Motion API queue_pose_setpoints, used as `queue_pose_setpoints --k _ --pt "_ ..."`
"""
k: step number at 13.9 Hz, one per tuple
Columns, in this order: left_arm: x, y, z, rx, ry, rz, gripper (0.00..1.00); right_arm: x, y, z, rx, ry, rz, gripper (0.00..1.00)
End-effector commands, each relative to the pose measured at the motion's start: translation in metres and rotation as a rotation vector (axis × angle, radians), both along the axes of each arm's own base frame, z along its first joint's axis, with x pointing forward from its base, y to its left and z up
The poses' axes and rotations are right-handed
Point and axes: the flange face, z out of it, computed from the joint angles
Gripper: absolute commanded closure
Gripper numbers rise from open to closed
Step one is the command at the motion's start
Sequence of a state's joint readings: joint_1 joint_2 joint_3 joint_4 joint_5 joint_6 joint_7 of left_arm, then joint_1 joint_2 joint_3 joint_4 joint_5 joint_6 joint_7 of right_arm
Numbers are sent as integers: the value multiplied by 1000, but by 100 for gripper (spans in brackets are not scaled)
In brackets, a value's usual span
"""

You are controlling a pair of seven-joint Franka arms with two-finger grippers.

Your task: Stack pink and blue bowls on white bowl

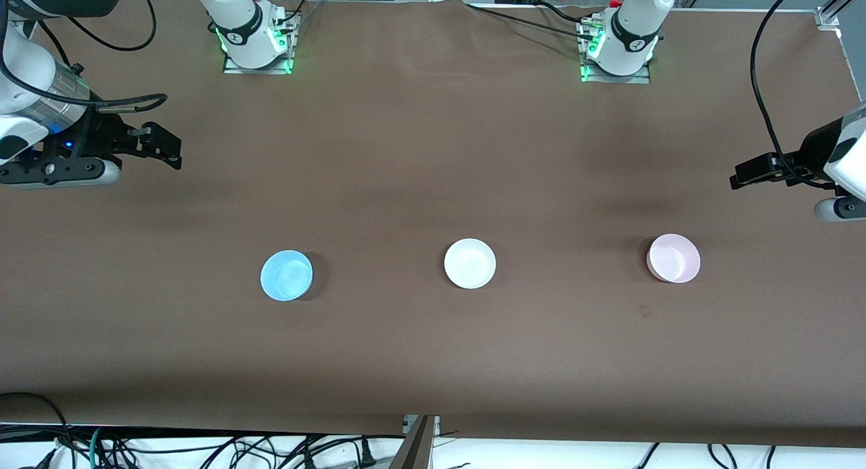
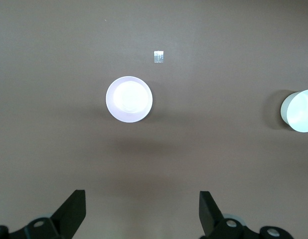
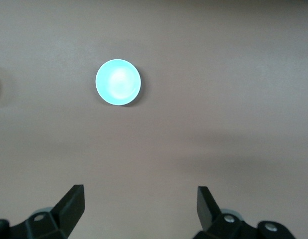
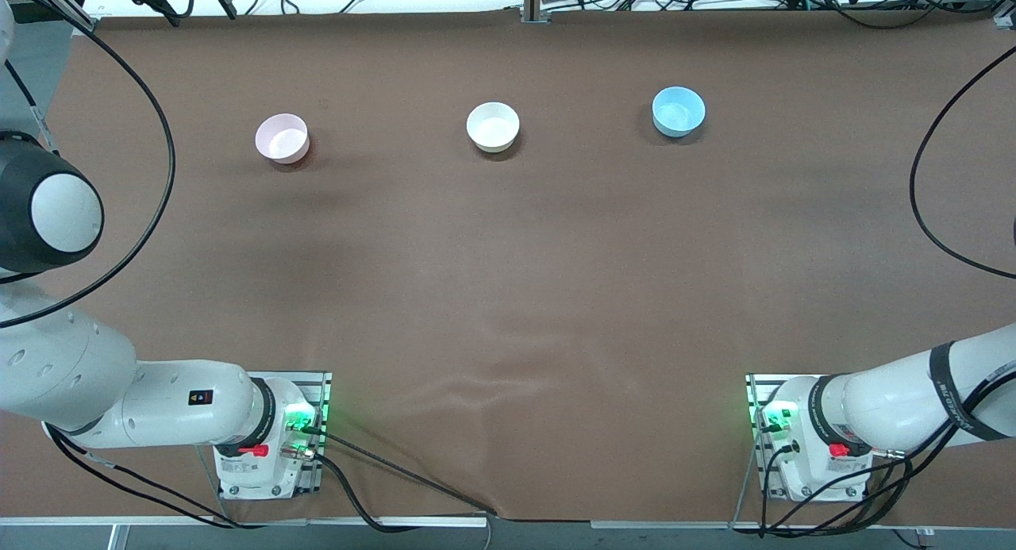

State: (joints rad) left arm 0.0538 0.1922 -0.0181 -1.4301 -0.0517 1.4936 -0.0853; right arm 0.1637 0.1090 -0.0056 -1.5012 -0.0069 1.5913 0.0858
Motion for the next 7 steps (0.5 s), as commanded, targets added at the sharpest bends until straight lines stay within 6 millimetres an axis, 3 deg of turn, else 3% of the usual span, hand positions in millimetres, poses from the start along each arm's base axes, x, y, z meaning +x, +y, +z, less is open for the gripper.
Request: queue_pose_setpoints --k 1,7 --pt "9 23 -22 -13 -6 29 0 -4 -2 9 -6 -14 -11 0" --pt "27 75 -132 -22 16 41 0 -4 0 9 -1 -15 -8 0"
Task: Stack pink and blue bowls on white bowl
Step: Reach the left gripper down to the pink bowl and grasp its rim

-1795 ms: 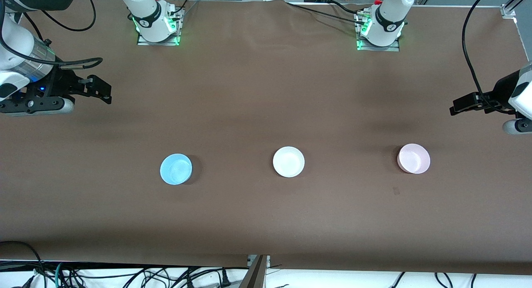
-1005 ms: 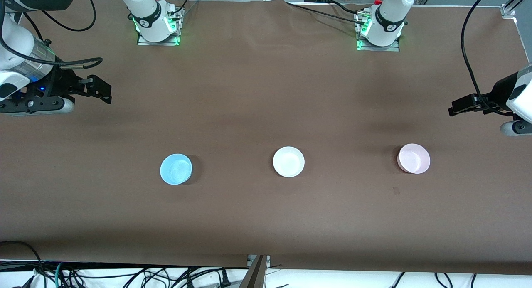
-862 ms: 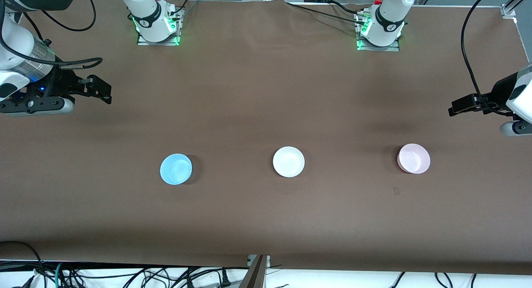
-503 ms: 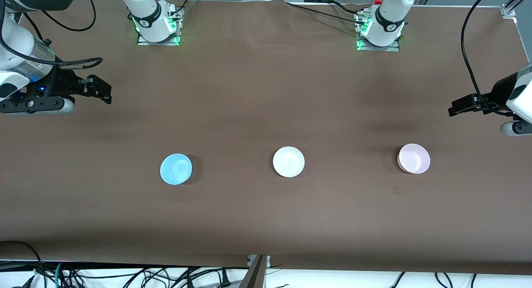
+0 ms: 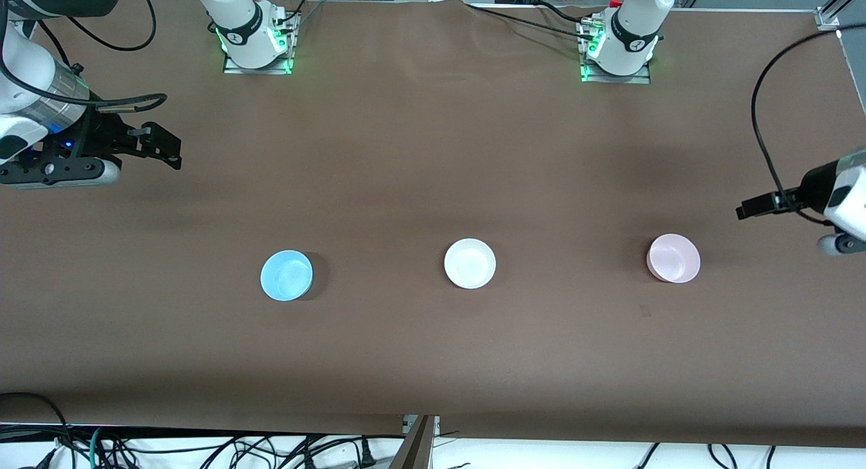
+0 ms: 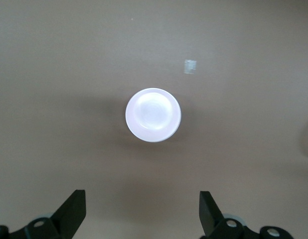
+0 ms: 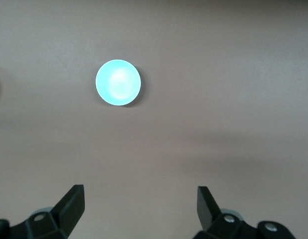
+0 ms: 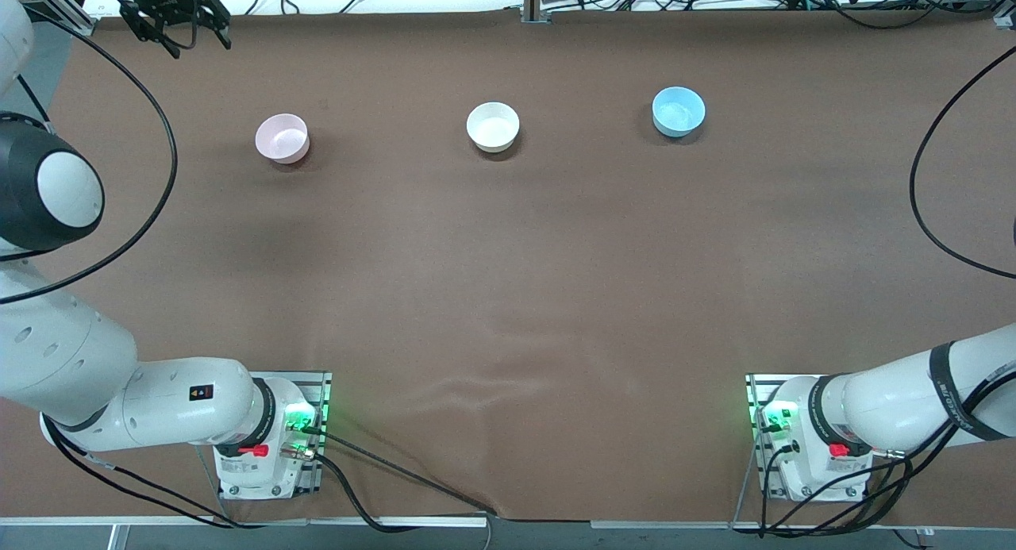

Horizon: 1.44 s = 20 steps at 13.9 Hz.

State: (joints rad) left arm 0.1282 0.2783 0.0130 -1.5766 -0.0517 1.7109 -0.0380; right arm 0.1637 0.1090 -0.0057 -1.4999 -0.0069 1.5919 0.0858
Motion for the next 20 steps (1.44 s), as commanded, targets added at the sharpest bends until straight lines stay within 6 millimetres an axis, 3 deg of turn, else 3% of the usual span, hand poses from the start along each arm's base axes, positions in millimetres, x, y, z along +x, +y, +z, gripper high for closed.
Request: queue_pose_setpoints --k 1,4,7,10,12,17,20 --pt "10 13 -45 -28 9 -36 0 -4 0 8 -2 -13 -9 0" --pt "14 40 -104 -42 1 -49 0 -5 0 9 -2 -10 -9 0" --pt "10 48 -165 -88 -51 -77 0 -2 -2 6 -5 -12 -12 0" --pt "1 58 -213 -136 -89 -80 0 -4 0 9 1 -14 -9 0" --pt "-1 59 -233 -151 -94 -91 0 -4 0 9 -1 -16 -9 0" --pt "-23 67 -256 -210 -84 -113 2 -3 -2 8 -2 -13 -12 0" --pt "-21 69 -260 -187 -114 -112 17 -4 0 9 -2 -14 -9 0"
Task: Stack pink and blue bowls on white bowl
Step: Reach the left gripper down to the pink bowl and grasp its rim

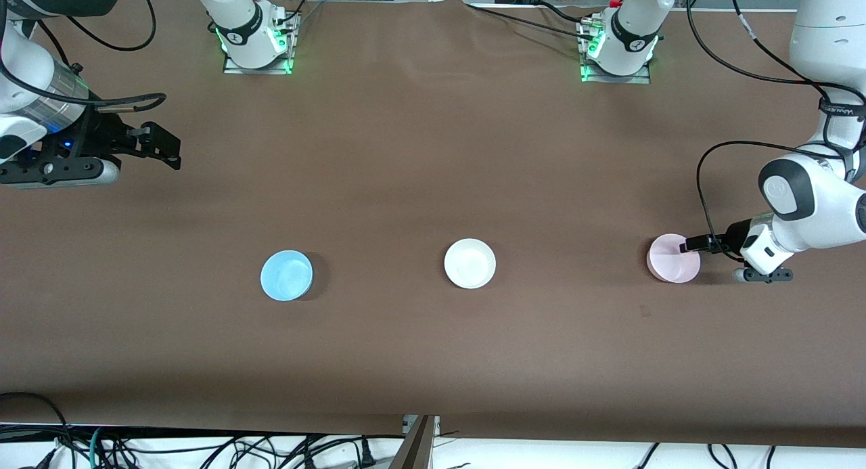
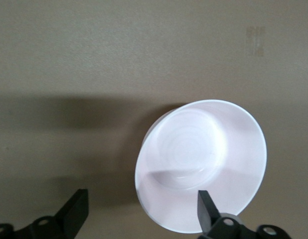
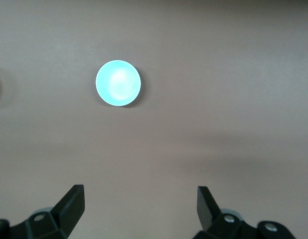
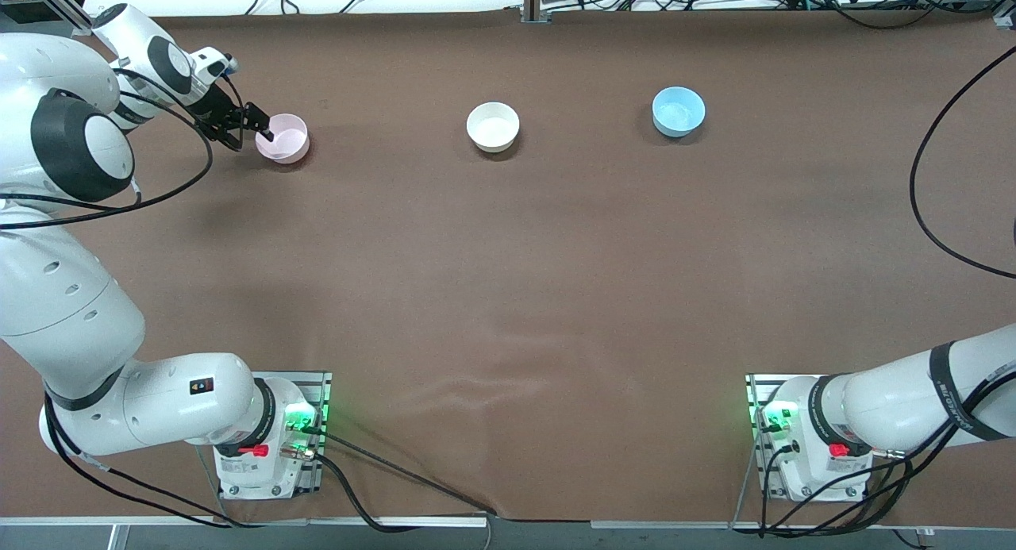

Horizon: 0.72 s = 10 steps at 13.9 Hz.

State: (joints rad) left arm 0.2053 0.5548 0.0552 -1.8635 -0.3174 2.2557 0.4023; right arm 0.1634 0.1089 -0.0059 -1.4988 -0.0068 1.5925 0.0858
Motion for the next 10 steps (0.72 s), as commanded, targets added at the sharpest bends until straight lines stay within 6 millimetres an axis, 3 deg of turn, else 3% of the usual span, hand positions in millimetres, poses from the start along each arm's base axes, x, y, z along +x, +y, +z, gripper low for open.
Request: queue_pose_setpoints --k 1,3,6,10 --pt "-1 0 -2 3 -44 -8 21 -4 0 8 -1 -11 -9 0" --pt "0 0 -7 12 -54 -4 21 -4 -2 8 -1 -12 -12 0" --pt "2 -1 -11 7 -54 1 34 -4 -1 8 -1 -11 -10 0" --pt "4 -4 -9 -7 -61 15 81 -3 -1 7 -1 -11 -10 0"
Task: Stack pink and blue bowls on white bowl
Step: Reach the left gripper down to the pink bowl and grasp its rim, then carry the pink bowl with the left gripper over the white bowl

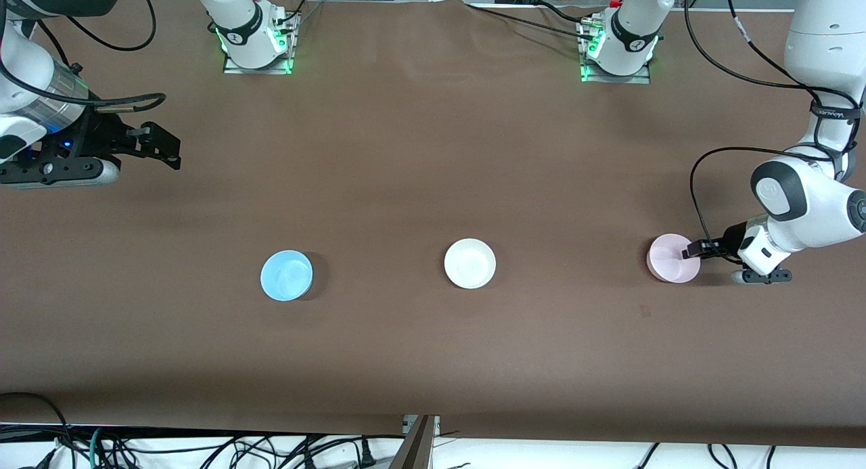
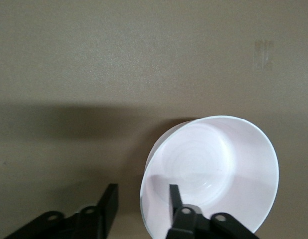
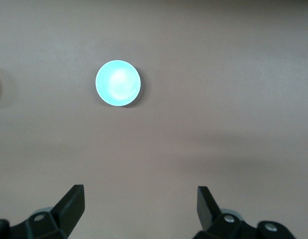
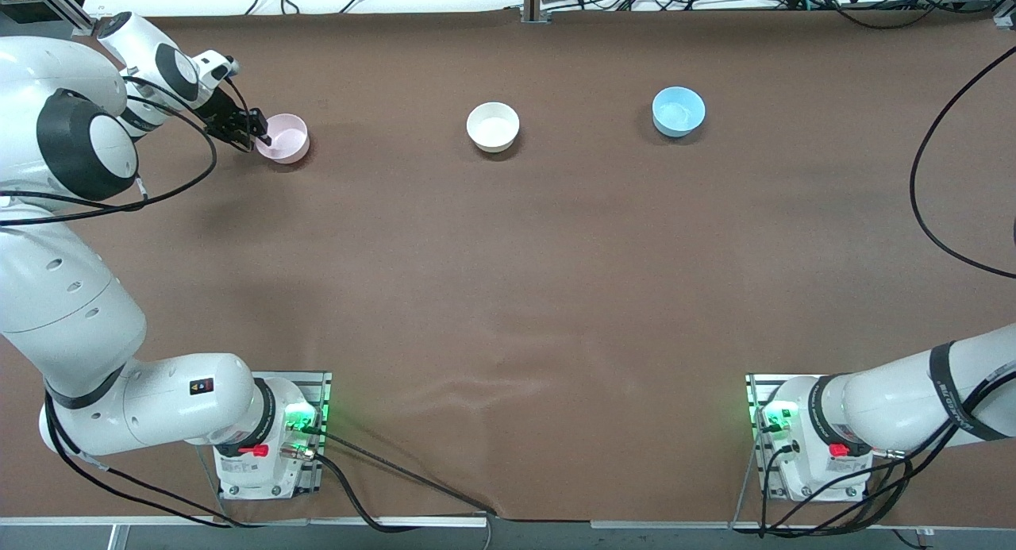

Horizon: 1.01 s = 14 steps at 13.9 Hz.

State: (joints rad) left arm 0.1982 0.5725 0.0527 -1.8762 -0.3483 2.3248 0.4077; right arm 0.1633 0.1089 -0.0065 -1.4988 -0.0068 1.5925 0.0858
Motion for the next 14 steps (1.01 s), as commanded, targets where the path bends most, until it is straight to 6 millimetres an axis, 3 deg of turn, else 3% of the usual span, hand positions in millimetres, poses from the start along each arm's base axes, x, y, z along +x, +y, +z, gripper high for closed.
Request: queue_pose_setpoints --k 1,2,5,7,9,14 --pt "2 -1 4 -12 -25 -7 92 -3 -1 7 -4 -11 -10 0" --pt "4 -1 6 -14 -25 1 100 -3 -1 7 -4 -11 -10 0" --pt "14 -3 21 -51 -49 43 100 -4 0 9 -2 -13 -8 0" --pt "31 -24 40 -88 -53 55 100 -4 0 9 -3 -13 -2 0" --pt "47 -70 53 -100 -46 85 100 -3 1 7 -6 -13 3 0" --pt "70 -228 96 -151 -39 106 100 -2 1 13 -4 -25 7 0"
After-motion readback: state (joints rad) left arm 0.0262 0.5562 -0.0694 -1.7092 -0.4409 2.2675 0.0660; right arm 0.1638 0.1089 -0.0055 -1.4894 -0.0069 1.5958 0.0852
